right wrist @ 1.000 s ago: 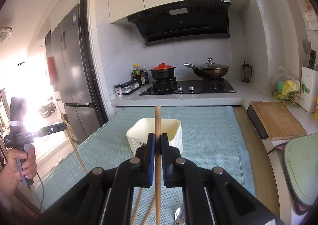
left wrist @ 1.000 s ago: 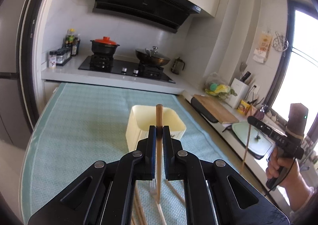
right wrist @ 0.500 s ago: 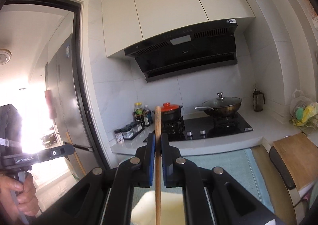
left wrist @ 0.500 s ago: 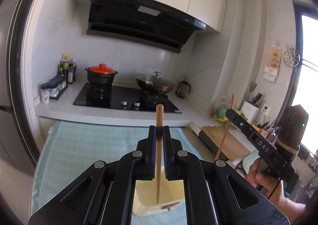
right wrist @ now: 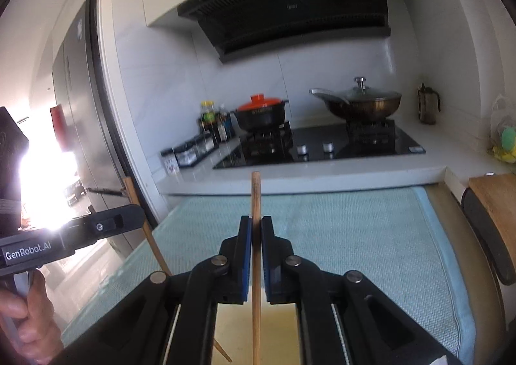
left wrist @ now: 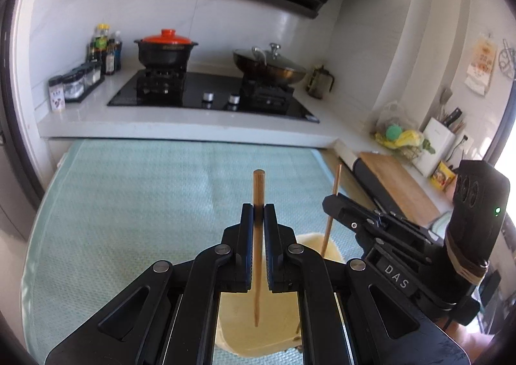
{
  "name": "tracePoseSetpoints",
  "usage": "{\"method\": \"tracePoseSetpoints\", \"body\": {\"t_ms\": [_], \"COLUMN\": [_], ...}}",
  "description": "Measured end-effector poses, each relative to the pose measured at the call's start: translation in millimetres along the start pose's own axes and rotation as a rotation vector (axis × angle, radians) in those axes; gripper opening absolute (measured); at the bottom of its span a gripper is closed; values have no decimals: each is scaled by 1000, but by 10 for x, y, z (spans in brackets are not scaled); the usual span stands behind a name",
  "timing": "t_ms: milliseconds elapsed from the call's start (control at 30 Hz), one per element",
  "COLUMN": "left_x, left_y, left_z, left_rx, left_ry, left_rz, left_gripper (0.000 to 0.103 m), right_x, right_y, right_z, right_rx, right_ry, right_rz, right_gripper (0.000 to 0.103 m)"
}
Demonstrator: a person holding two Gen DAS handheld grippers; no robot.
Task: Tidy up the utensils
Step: 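Lift both chopsticks, carry them over the cream holder and open both tools inside, then move both open tools back down over the remaining utensils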
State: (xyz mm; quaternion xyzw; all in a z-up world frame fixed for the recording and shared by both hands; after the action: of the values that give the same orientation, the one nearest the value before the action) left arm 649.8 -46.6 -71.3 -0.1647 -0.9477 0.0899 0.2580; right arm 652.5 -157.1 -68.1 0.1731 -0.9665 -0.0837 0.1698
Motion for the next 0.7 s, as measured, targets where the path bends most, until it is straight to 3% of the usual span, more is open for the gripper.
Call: {"method": "tracePoseSetpoints", "body": {"t_ms": [167, 233, 300, 367, 400, 500, 600, 700], "left_x": [-203, -194, -61, 175, 297, 790, 1350, 1799], "left_y": [5, -9, -26, -43, -42, 36, 174, 331], "left_z": [298, 402, 497, 615, 672, 851, 1035, 1337], "left_rx": [-16, -27, -50, -75, -90, -141, -183, -209], "left_ry": [83, 111, 101, 90, 88, 60, 0, 31], "left_rz": [-30, -26, -35, -44, -52, -131, -242, -333], "left_gripper": [8, 30, 69, 81, 85, 102, 103, 103], "right_x": [-152, -131, -64, 62, 172, 530, 981, 1447], "right_y": [-97, -138, -163, -159, -150, -87, -18, 74], "right_z": [322, 405, 451, 441, 427, 408, 429, 543], "right_rx": [4, -7, -8, -1, 5, 57, 113, 141], "right_ry": [120, 156, 179, 177, 170, 179, 177, 151], "right_rz": [11, 23, 31, 35, 34, 50, 85, 115], "right_gripper": [8, 8, 23, 67, 72, 73, 82, 86]}}
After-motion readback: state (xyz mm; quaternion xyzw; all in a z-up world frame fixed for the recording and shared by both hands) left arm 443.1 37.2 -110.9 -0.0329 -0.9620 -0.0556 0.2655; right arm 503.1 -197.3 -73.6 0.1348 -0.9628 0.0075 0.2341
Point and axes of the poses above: each gripper's, at about its wrist camera, not at the fingertips, and x roughly against the way its jaws point, y to its left, z to its underside, the point moved 10 cm from there along -x, roughly the way its jaws point, and after that the axes turned 9 degrees about -y, right-handed, at the moved point
